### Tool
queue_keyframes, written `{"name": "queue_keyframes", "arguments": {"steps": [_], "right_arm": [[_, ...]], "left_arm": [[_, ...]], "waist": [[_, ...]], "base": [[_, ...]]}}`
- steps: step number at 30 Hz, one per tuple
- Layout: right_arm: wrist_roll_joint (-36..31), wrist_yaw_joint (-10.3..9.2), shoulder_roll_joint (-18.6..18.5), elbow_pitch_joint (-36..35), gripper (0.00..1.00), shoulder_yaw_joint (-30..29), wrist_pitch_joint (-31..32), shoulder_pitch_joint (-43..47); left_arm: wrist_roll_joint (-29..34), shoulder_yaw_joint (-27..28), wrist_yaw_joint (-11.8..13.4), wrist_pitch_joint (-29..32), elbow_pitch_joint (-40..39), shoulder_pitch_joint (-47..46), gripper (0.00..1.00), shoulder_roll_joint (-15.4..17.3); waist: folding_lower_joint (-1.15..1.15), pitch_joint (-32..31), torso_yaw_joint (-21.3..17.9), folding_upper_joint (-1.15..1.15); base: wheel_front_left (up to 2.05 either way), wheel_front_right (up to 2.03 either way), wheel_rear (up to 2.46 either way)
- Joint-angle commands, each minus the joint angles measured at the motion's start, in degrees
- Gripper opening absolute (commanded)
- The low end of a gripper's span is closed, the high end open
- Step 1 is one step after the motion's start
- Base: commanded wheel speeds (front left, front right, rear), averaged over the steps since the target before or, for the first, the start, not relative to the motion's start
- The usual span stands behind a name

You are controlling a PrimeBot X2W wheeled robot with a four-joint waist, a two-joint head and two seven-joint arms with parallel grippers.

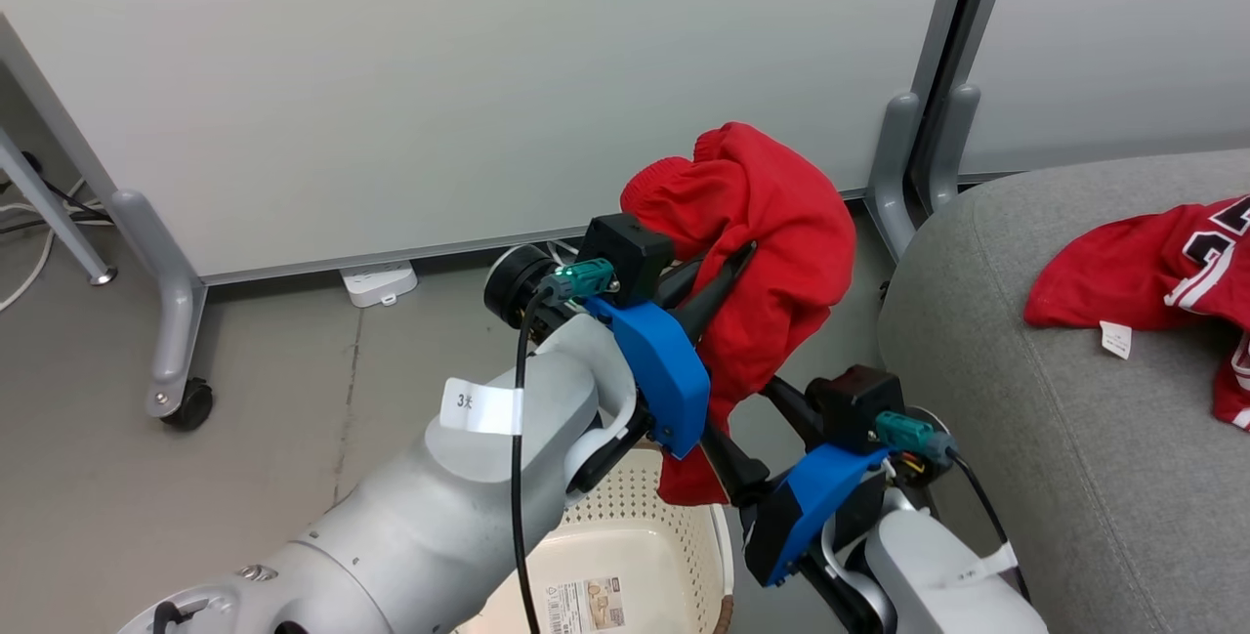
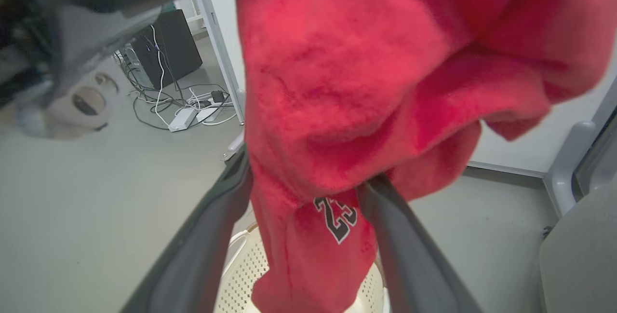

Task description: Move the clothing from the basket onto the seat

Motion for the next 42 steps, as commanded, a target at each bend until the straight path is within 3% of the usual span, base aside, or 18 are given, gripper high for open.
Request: {"name": "queue_keyframes", "arguments": {"steps": [1,5,7,19,42], "right_arm": [[0.32,0.01,-0.13,0.56,1.00,0.18,-0.49,-1.18],[2.44,0.01,-0.12,4.72,1.00,2.38,-2.48,-4.88],[2.82,0.01,-0.13,6.34,0.00,3.45,-3.63,-6.61],[2.23,0.01,-0.13,12.56,0.00,5.23,-6.74,-9.97],[2.77,0.01,-0.13,14.45,0.00,6.34,-7.49,-10.64]], "left_arm": [[0.10,-0.22,-0.02,-0.27,-0.11,-0.40,0.00,-0.05],[0.52,-0.25,-0.02,-0.19,-1.09,-0.04,0.00,-0.07],[0.53,-0.27,-0.02,0.04,-1.54,0.18,0.00,-0.08],[1.02,-0.30,-0.02,0.23,-0.86,0.73,0.00,-0.10],[0.12,-0.30,-0.02,-0.05,-0.05,0.95,0.00,-0.09]], "waist": [[0.00,0.02,0.12,0.00],[0.00,-0.02,0.53,0.00],[0.00,-0.09,0.71,0.00],[0.00,-0.61,0.18,0.00],[0.00,-1.02,-1.60,0.00]], "base": [[0.00,0.00,0.00],[0.00,0.00,0.00],[0.00,0.00,0.00],[0.00,0.00,0.00],[0.00,0.00,0.00]]}}
